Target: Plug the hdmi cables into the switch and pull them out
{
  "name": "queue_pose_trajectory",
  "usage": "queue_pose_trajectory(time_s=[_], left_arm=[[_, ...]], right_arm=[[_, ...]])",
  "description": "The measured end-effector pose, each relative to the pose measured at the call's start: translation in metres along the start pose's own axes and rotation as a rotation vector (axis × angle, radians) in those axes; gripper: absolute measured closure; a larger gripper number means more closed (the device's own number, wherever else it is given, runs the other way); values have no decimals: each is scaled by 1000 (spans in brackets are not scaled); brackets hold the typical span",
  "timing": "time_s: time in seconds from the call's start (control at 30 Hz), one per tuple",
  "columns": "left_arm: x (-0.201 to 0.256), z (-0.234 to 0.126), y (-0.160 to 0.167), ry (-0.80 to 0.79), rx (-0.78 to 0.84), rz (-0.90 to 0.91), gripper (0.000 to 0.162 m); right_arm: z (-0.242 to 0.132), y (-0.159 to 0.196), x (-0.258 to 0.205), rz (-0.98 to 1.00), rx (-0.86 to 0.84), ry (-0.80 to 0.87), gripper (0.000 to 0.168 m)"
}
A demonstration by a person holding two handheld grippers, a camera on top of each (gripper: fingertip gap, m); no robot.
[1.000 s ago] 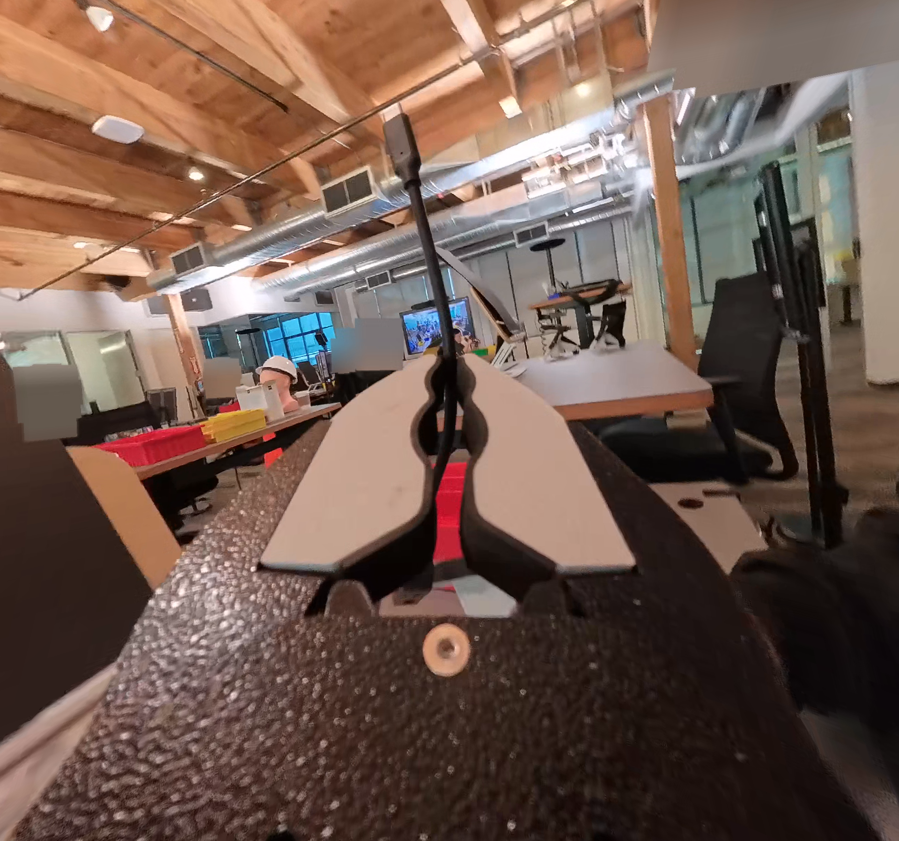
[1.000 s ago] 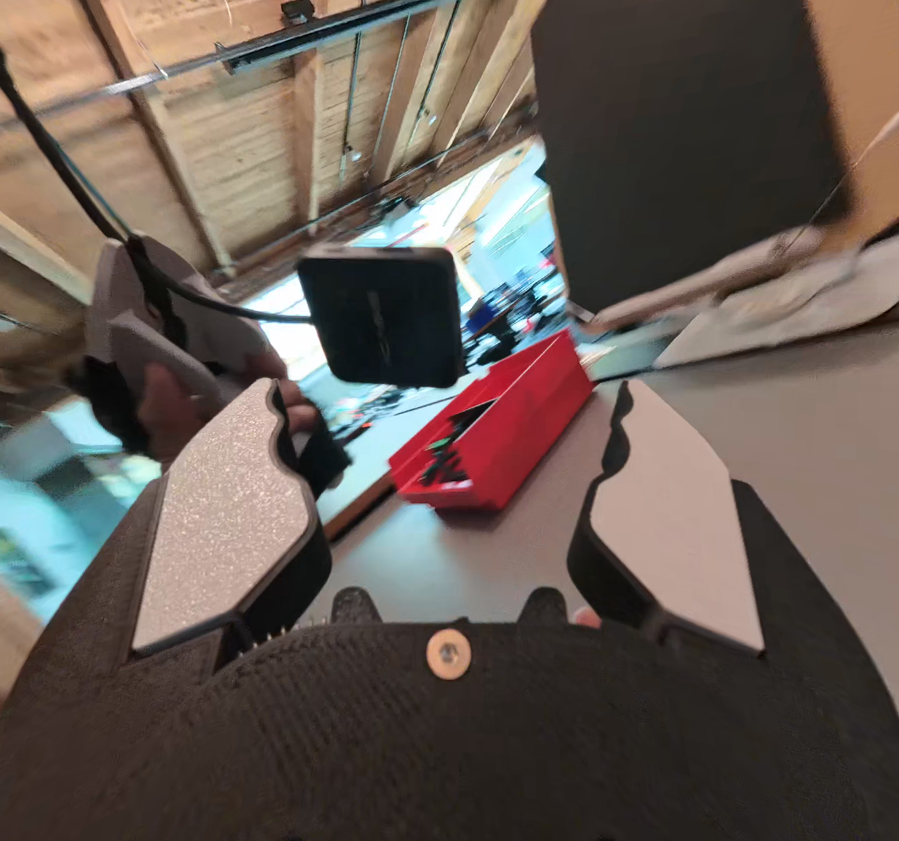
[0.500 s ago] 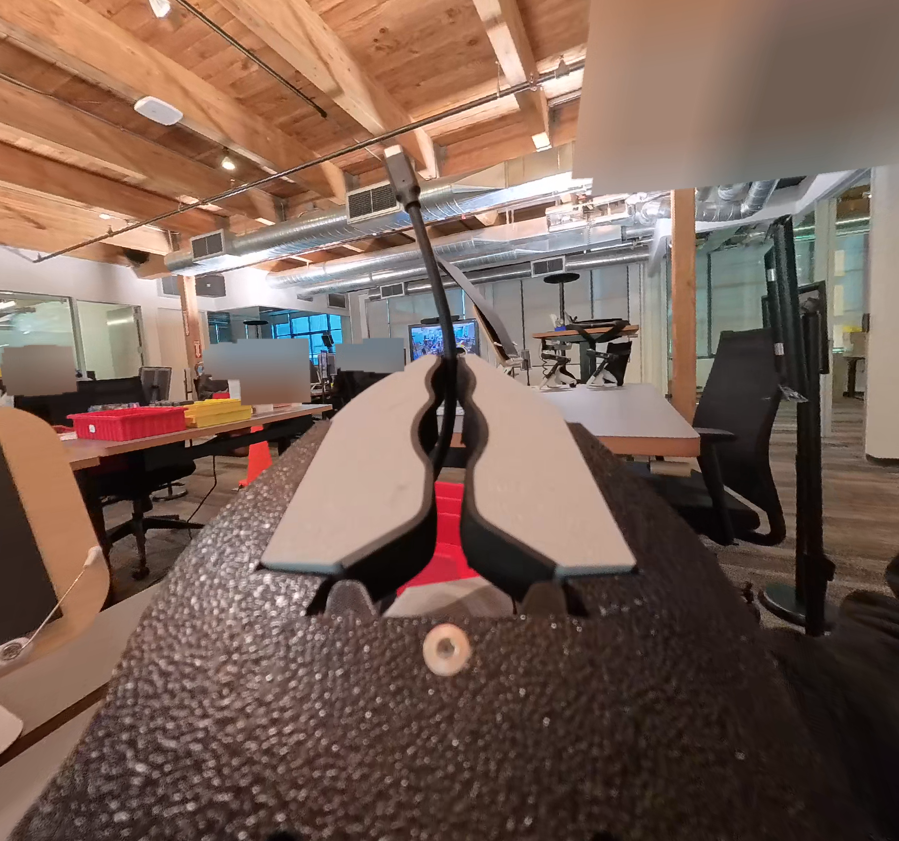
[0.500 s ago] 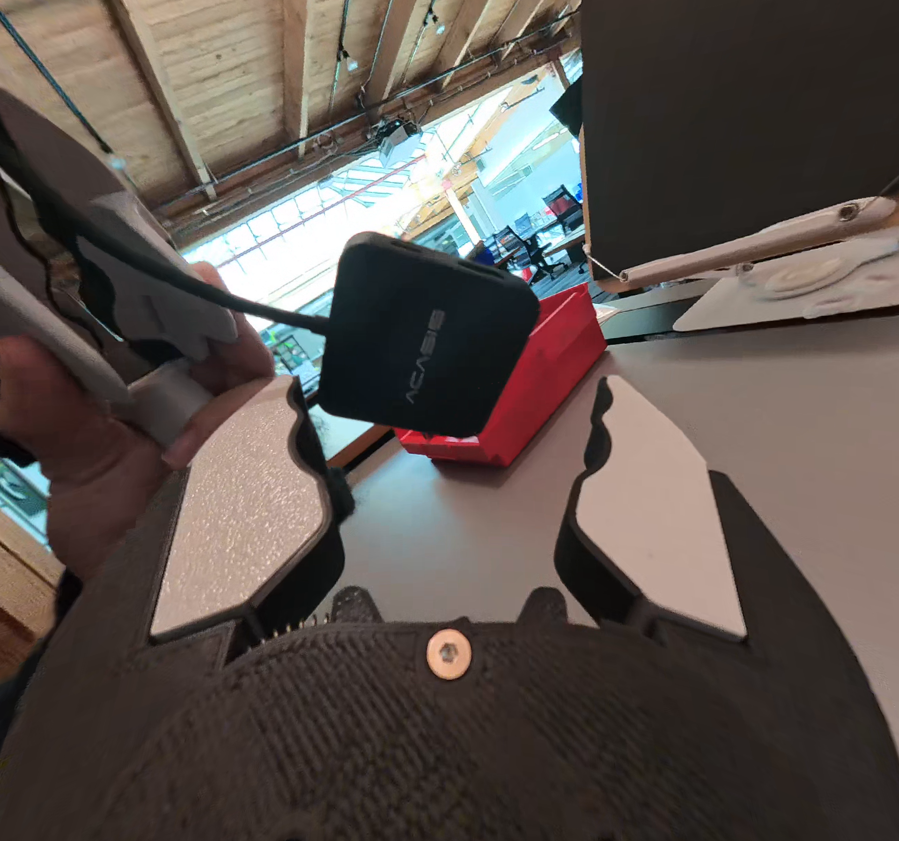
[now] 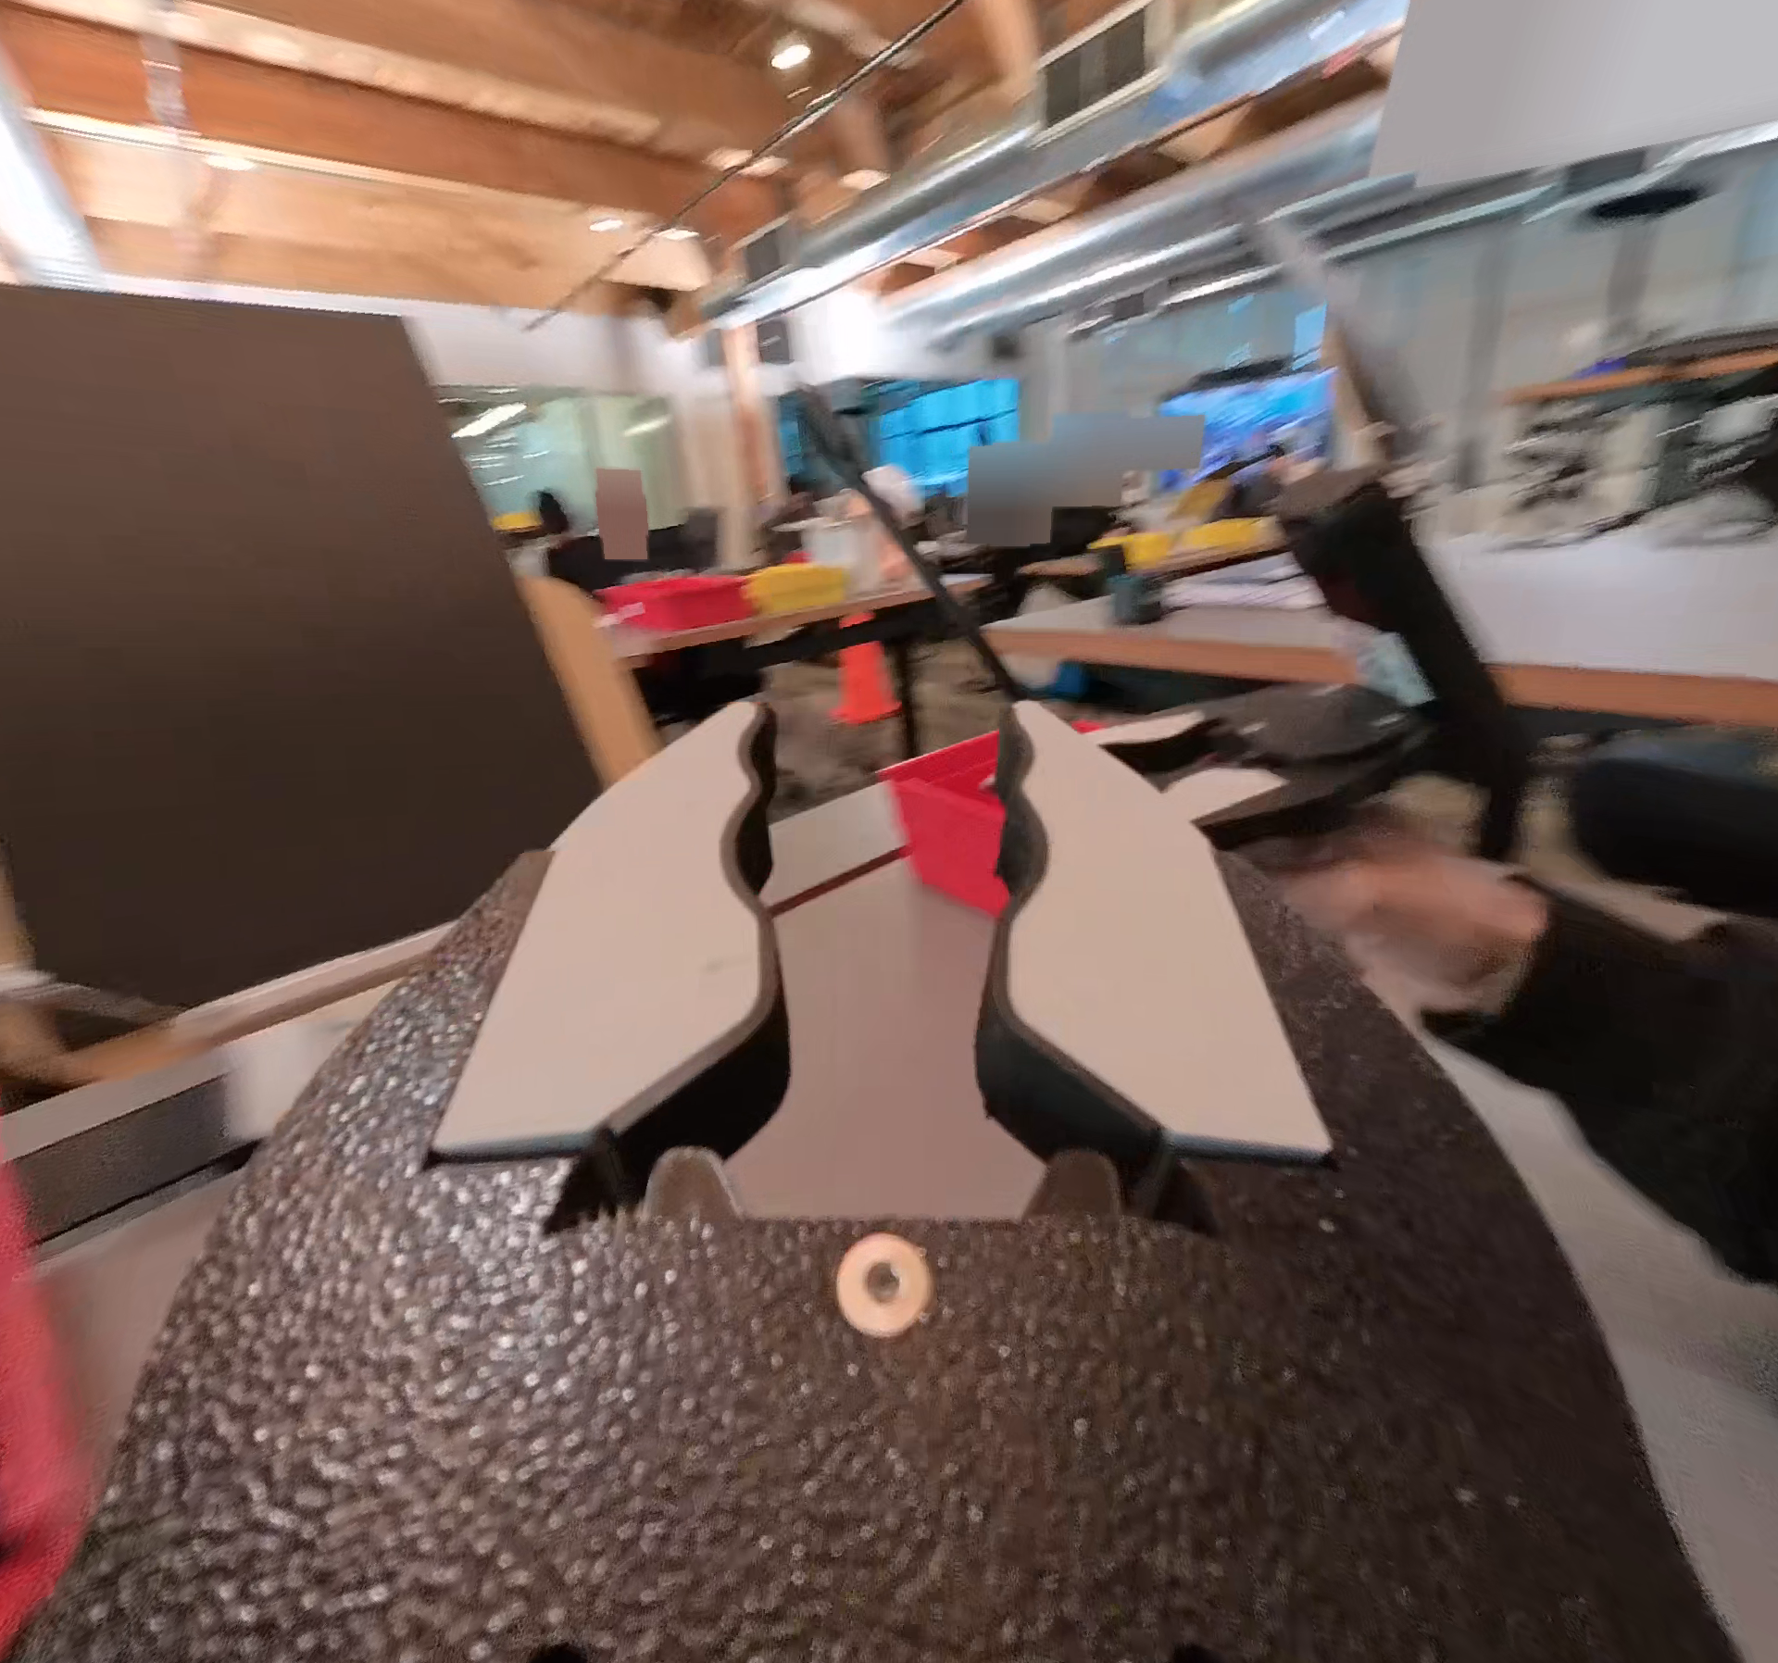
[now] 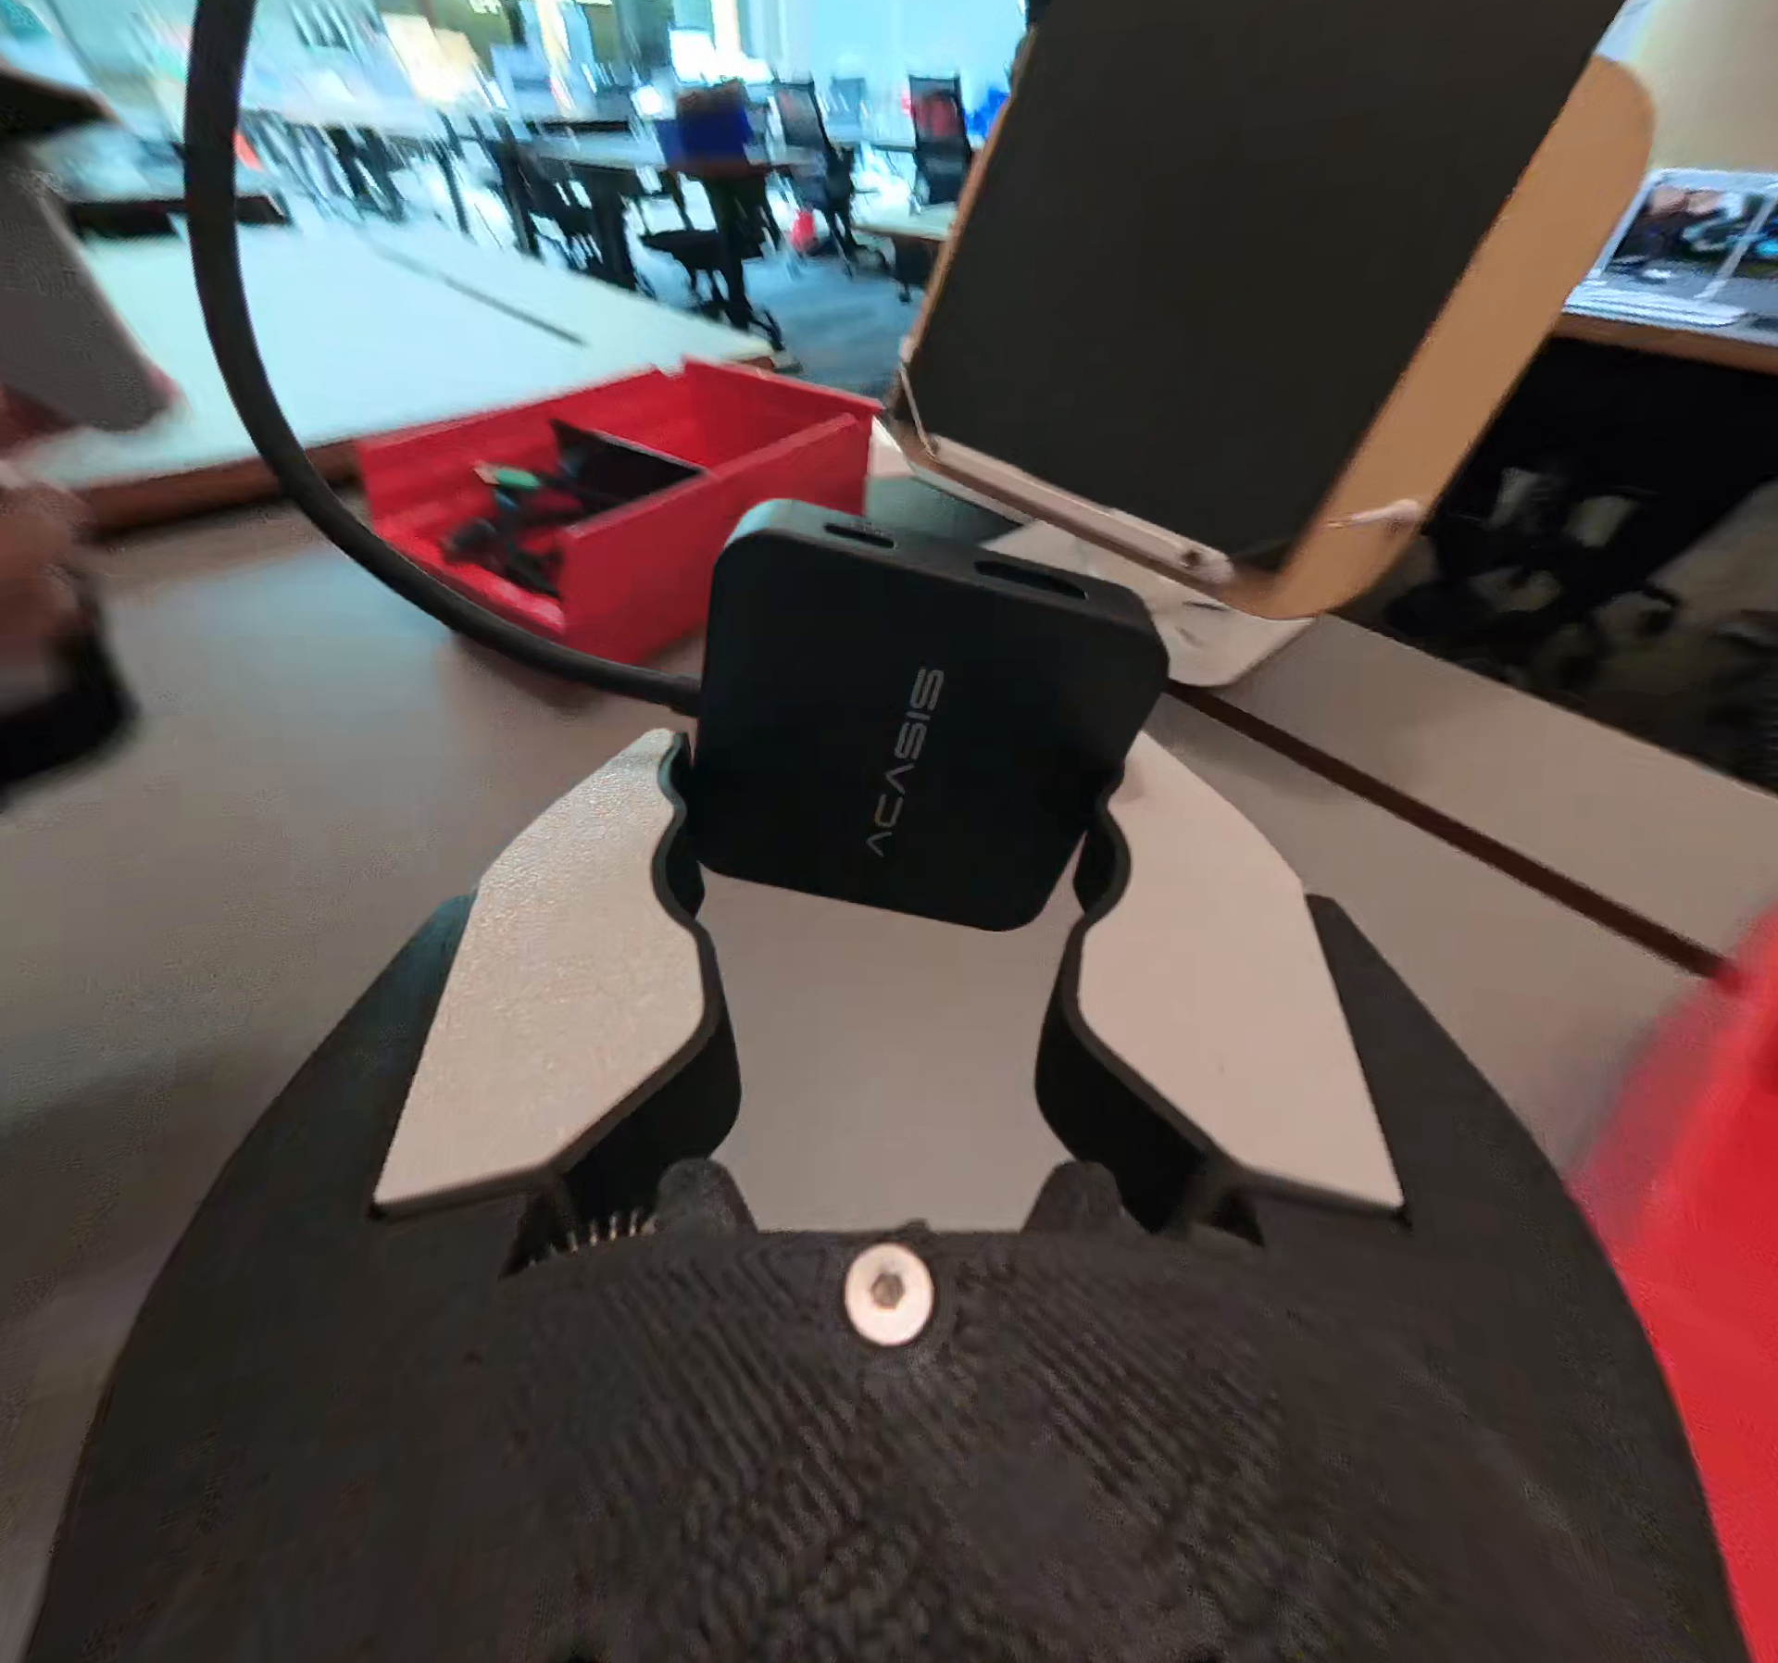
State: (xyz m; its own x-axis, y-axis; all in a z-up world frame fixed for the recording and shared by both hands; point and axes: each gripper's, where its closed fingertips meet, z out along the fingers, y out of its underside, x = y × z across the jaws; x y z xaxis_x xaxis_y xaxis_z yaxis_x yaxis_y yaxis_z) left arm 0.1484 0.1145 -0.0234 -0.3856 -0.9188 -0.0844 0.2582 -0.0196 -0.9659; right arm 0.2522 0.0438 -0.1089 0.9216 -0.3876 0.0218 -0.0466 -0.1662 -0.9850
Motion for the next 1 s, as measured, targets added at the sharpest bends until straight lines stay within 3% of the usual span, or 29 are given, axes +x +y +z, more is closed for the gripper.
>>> queue_pose_trajectory(time_s=[0.1,0.17,0.23,0.3,0.5,0.6,0.67,0.77,0.9,1.0], left_arm=[[-12,-16,-32,-127,-21,130,124],[9,-5,-39,-27,-123,146,133],[30,12,-13,112,-372,110,124],[30,31,15,135,-542,73,103],[28,54,88,193,-809,-30,106],[56,57,111,338,-827,-225,114],[59,59,122,376,-823,-276,147],[65,59,111,484,-723,-483,149],[71,52,92,661,-609,-797,149],[64,52,81,703,-496,-1016,149]], right_arm=[[-5,10,20,-189,-142,54,90],[-3,18,25,-322,-222,78,90],[4,24,18,-440,-285,67,90],[9,24,11,-584,-312,91,90],[8,28,-7,-772,-295,157,90],[8,33,-23,-819,-292,93,90],[8,35,-32,-843,-270,49,90],[1,24,-38,-795,-131,6,90],[-14,5,-62,-629,90,-180,93],[-20,-6,-65,-580,192,-204,89]])
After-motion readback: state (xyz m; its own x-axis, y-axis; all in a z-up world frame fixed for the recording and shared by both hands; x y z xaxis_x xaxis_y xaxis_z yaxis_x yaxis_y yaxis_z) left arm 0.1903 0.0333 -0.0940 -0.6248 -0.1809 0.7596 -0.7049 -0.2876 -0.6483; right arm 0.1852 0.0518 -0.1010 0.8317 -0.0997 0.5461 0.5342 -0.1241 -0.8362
